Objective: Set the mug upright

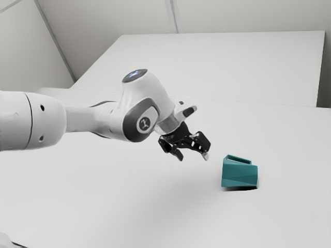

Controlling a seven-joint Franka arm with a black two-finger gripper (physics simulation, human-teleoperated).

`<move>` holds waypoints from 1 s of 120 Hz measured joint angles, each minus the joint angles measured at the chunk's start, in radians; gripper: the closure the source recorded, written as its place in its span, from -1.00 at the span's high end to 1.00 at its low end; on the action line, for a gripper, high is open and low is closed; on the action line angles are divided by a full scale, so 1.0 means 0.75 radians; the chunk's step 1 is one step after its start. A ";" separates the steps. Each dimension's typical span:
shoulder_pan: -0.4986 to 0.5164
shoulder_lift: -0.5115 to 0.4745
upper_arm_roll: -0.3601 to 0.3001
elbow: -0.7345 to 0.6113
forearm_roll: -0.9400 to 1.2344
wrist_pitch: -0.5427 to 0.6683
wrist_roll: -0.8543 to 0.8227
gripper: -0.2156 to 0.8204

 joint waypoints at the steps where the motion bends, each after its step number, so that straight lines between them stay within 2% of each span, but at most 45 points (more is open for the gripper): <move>1: -0.001 0.003 0.000 -0.003 -0.001 0.006 -0.002 0.58; 34: 0.027 0.085 -0.027 -0.019 -0.019 0.159 -0.058 0.58; 71: 0.021 0.118 -0.125 -0.015 -0.150 0.327 -0.088 0.55; 120: 0.041 0.160 -0.164 -0.043 -0.319 0.388 -0.093 0.55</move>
